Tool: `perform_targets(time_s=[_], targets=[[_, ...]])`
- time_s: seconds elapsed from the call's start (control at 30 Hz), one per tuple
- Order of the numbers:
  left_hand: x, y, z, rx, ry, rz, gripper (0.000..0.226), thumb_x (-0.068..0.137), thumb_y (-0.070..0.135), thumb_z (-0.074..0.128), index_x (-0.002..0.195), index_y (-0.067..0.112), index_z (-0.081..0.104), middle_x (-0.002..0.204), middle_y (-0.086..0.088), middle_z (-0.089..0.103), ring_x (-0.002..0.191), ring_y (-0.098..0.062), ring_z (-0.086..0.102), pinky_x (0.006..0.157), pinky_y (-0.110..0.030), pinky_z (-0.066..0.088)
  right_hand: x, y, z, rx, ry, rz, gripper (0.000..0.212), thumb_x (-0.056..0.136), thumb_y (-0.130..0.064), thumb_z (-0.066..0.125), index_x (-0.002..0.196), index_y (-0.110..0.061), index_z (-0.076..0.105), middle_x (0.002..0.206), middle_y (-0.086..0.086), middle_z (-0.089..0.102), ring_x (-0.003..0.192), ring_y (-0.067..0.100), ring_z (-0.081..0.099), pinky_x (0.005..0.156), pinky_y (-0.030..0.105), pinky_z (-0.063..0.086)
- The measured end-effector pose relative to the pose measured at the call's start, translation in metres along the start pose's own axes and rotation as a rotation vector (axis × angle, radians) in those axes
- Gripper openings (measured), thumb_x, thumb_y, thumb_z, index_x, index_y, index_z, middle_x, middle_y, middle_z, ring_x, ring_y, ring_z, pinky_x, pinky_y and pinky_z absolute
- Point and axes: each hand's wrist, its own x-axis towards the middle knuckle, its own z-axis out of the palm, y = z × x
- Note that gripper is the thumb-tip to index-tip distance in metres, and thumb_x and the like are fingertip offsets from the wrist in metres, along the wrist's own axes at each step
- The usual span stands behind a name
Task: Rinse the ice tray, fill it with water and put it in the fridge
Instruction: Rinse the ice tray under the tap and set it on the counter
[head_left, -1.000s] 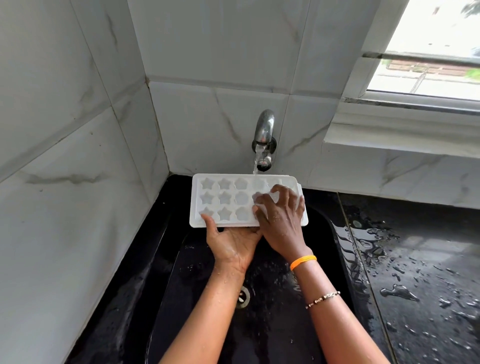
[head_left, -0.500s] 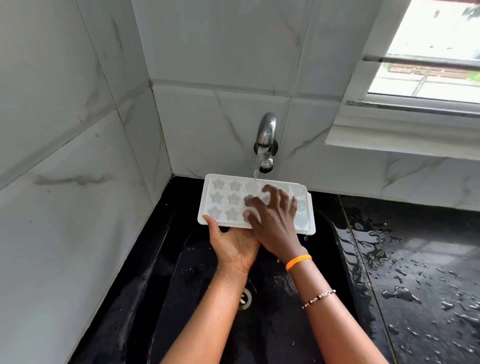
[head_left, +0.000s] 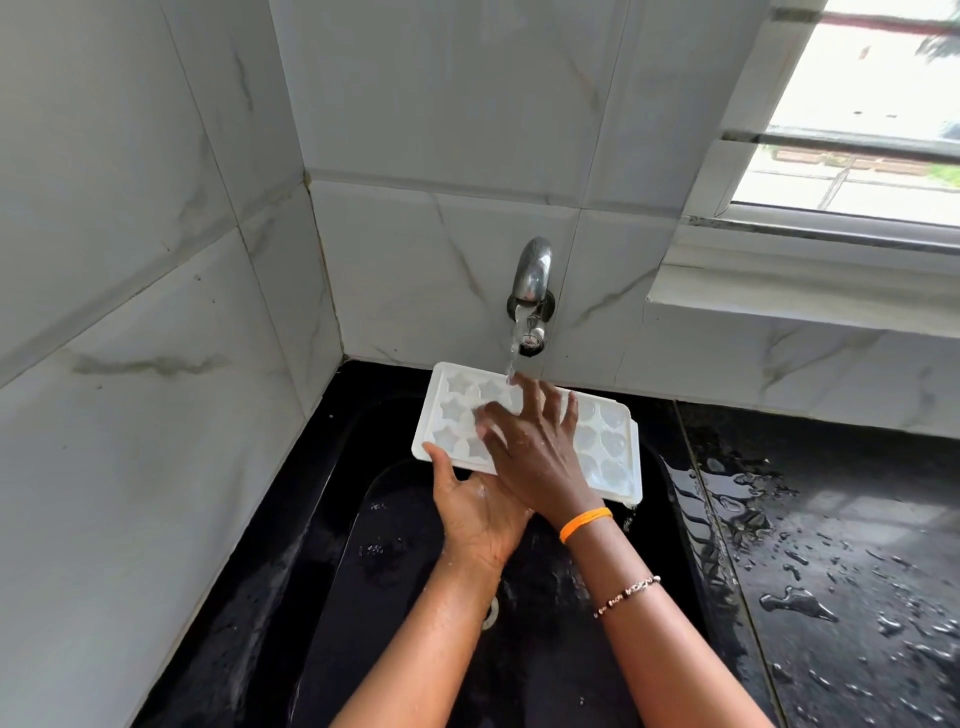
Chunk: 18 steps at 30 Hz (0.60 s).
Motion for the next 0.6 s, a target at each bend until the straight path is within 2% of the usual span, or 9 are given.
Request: perform_targets(time_s=[0.23,0.33,0.43,0.53,0.6], targets=[[0.002,0.0,0.001,-0.028,-0.041,-0.015,0.08,0.075,0.074,0.043,0.127,0.014,0.054,0.123,-0.018,0.061,0.108,-0.036,0.062,0.087,-0.052,0.052,-0.001,0.005,0.0,0.017,-0.044,-0.001,0.042,0.085,-0.048,0.028,0.109,-0.033,0.059,0.136,0.002,0.037,0.127,0.021,0.016,0.111,0.059,0.011],[0.003,0.0,0.0,0.008,-0.041,-0.02,0.083,0.074,0.076,0.041,0.13,0.016,0.052,0.127,-0.018,0.058,0.108,-0.036,0.062,0.082,-0.051,0.053,0.004,0.005,-0.002,0.057,-0.006,0.01,0.024,0.085,-0.034,0.044,0.103,-0.029,0.06,0.127,0.003,0.041,0.122,0.024,0.027,0.107,0.057,0.021],[0.006,-0.002,-0.001,0.03,-0.011,-0.05,0.09,0.073,0.077,0.041,0.135,0.013,0.048,0.134,-0.019,0.053,0.113,-0.037,0.059,0.083,-0.052,0.053,0.011,0.001,-0.001,0.053,-0.009,-0.022,0.027,0.083,-0.026,0.049,0.11,-0.029,0.056,0.129,0.004,0.041,0.12,0.027,0.032,0.105,0.054,0.025],[0.007,-0.004,0.0,0.009,0.017,-0.084,0.093,0.073,0.079,0.038,0.116,0.001,0.065,0.132,-0.02,0.055,0.119,-0.033,0.054,0.097,-0.052,0.044,0.013,-0.001,0.005,0.015,-0.056,-0.084,0.028,0.087,-0.035,0.041,0.111,-0.035,0.057,0.132,0.003,0.04,0.12,0.026,0.028,0.105,0.052,0.023],[0.007,-0.006,0.0,0.015,0.012,-0.091,0.095,0.071,0.08,0.035,0.109,0.0,0.069,0.13,-0.019,0.057,0.116,-0.032,0.057,0.095,-0.05,0.045,0.013,0.001,0.009,-0.011,-0.045,-0.069,0.033,0.087,-0.042,0.034,0.108,-0.036,0.059,0.131,0.004,0.041,0.119,0.024,0.025,0.105,0.054,0.021]])
